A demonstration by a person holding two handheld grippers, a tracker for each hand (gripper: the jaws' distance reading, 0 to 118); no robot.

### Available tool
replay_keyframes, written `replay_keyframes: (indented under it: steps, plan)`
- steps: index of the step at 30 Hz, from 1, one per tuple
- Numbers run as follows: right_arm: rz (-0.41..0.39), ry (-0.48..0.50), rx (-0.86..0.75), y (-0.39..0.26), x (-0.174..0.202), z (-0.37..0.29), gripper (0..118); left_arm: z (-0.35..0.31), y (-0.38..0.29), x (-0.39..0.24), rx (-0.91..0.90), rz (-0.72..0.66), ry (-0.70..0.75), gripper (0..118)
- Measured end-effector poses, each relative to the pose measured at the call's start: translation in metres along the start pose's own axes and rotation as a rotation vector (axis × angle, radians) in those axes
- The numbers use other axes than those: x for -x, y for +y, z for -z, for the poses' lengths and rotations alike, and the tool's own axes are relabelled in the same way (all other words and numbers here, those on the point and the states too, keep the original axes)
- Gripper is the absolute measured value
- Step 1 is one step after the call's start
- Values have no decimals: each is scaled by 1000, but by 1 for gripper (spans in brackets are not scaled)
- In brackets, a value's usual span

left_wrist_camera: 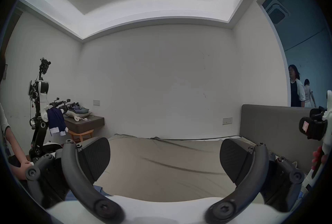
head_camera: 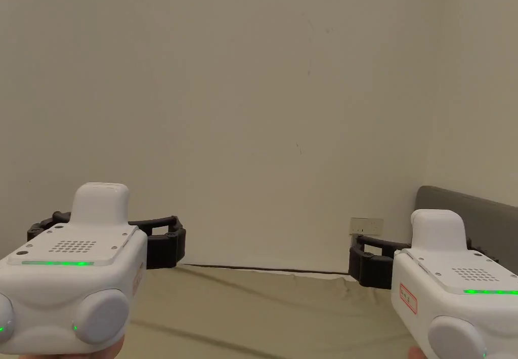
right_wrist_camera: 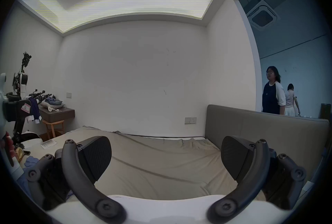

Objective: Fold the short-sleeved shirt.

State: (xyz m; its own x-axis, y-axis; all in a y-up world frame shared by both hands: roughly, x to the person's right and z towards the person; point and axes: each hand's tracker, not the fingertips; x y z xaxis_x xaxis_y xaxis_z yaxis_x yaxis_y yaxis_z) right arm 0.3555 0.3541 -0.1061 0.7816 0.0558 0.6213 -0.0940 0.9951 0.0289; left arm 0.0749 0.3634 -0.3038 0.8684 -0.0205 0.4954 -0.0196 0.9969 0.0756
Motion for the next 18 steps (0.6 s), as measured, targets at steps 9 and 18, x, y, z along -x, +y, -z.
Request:
replay_keyframes:
  steps: [9,18]
  plan:
    - [9,-15,-31,8,6,0,118,-2,3,-2,26,38,23,118]
    - [-17,-5,-14,10,12,3,118,-4,8,-13,15,95,30,118]
